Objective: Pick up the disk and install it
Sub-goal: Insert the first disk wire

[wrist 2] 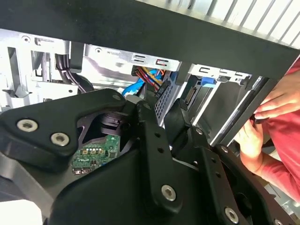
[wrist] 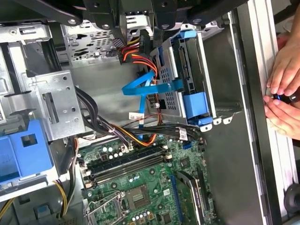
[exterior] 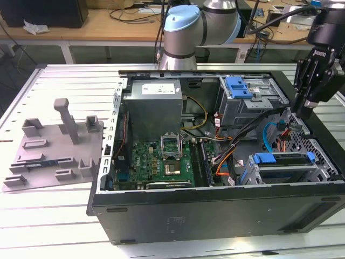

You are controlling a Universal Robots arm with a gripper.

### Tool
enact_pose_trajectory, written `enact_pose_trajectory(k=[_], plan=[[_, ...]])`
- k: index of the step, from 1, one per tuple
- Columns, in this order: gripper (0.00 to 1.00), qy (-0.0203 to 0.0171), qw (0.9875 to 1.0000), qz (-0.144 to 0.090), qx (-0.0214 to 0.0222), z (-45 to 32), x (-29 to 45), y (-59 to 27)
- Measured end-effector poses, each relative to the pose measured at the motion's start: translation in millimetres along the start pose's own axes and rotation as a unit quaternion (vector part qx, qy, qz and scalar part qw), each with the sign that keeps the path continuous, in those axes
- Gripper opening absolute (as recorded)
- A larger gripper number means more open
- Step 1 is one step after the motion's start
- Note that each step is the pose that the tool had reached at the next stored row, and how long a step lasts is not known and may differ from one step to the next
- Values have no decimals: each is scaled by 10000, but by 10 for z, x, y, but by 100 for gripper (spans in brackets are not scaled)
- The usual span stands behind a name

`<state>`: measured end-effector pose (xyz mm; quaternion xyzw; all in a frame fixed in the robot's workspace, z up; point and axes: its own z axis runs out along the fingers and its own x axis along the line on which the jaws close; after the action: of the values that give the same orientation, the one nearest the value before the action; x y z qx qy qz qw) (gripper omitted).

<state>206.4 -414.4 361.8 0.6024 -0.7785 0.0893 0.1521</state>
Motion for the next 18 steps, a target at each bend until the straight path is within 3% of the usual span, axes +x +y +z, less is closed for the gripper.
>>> enact_pose_trajectory(k=[5, 9, 13, 16, 18], plan=[[36, -7, 9997, 218, -95, 25, -14, -16], [36, -2, 9995, 303, -134, 34, -26, -47], [36, 71, 9993, 308, -187, 41, -40, -87], [36, 157, 9992, 298, -230, 57, -46, -91], [36, 182, 9991, 292, -251, 68, -50, -91]])
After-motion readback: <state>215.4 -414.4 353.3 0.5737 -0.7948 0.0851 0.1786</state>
